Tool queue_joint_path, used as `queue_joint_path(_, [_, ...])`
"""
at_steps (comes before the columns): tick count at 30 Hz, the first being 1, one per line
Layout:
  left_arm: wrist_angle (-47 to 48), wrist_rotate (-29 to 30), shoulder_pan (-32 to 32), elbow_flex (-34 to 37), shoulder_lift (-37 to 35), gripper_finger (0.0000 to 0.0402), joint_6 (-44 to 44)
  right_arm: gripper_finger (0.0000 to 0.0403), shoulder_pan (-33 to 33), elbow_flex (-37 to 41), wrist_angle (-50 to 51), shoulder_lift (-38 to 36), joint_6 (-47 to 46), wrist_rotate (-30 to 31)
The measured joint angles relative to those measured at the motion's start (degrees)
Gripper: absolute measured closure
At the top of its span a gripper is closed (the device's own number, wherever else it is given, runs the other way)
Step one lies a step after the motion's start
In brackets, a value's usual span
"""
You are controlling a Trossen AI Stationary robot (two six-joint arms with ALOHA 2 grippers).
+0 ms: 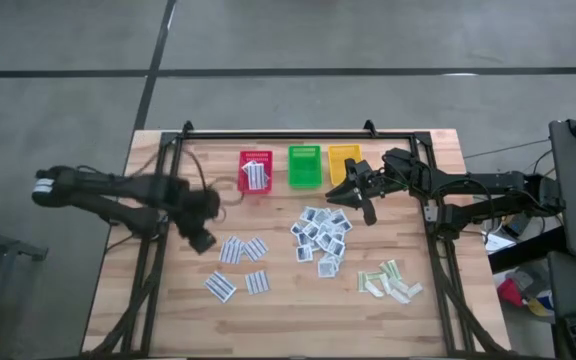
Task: Pick & Place First Aid Supplies
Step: Put the blue bandage into the red basket
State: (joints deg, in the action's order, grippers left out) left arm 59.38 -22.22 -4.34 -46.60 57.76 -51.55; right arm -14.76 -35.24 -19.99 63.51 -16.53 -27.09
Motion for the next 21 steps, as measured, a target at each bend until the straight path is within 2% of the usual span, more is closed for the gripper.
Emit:
queue_joint_path(4, [-8.5, 1.7, -8.3, 7.4, -0.1, 0.0305, -11.9, 0.0332, 0.0, 0.0, 0.0, 0.0, 0.0, 0.0])
queue_joint_path(8, [-15.6, 5.4, -13.3, 12.3, 1.3, 0.0305, -19.3, 0.0325, 0.0, 0.0, 0.0, 0.0, 0.2, 0.0])
queue_joint_path(13, [-19.4, 10.5, -15.8, 15.6, 2.7, 0.0305, -23.2, 0.0318, 0.0, 0.0, 0.0, 0.0, 0.2, 0.0])
queue_joint_path(21, [-25.7, 11.3, -17.4, 16.4, 6.7, 0.0306, -25.2, 0.0323, 0.0, 0.0, 0.0, 0.0, 0.2, 0.0])
